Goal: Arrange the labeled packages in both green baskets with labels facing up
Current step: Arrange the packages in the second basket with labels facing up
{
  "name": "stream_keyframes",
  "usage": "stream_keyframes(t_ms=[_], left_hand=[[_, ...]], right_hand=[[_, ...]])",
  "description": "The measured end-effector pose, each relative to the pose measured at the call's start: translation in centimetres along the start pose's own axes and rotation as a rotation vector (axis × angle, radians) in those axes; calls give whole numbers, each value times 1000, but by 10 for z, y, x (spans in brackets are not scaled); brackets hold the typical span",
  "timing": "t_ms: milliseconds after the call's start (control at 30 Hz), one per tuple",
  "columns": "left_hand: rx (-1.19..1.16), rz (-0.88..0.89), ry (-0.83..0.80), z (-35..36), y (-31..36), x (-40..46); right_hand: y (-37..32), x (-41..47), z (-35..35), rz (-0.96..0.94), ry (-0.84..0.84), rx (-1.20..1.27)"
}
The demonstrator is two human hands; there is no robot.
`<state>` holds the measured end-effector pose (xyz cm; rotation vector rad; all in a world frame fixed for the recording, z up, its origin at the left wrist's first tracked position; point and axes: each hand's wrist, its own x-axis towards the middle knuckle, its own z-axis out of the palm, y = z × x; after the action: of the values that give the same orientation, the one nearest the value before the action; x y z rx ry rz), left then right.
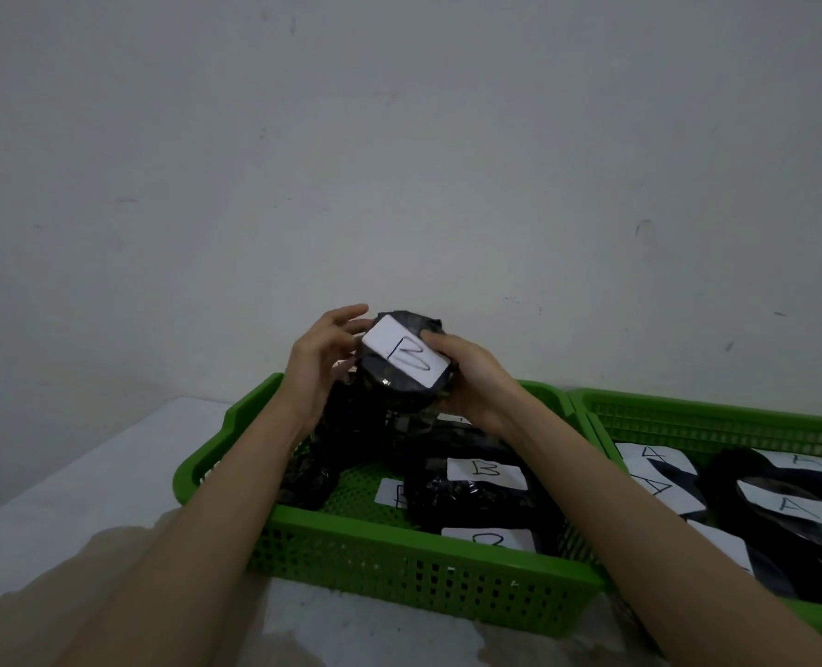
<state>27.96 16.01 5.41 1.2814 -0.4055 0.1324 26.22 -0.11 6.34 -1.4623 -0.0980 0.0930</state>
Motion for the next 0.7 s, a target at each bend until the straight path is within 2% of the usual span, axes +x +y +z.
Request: stream_keyframes(t_ms=[100, 200, 300, 367, 467, 600, 700], left_hand=[[30, -1, 305, -6, -1, 1], [279, -76, 400, -7, -4, 3], [885, -181, 260, -12, -14, 4], [1110, -239, 116, -15, -22, 2], [1166, -382, -55, -18, -26, -1], [1113, -479, -34, -20, -24, -2], [1198, -619, -27, -24, -29, -3]], right_hand=[[5, 1, 4, 14, -117, -137], [10, 3, 6, 38, -165, -193], [18, 2, 7, 62, -154, -308], [26, 0, 8, 79, -120, -463], [35, 1, 8, 88, -137, -658], [38, 4, 9, 11, -157, -777], [41, 2, 13, -90, -282, -958]])
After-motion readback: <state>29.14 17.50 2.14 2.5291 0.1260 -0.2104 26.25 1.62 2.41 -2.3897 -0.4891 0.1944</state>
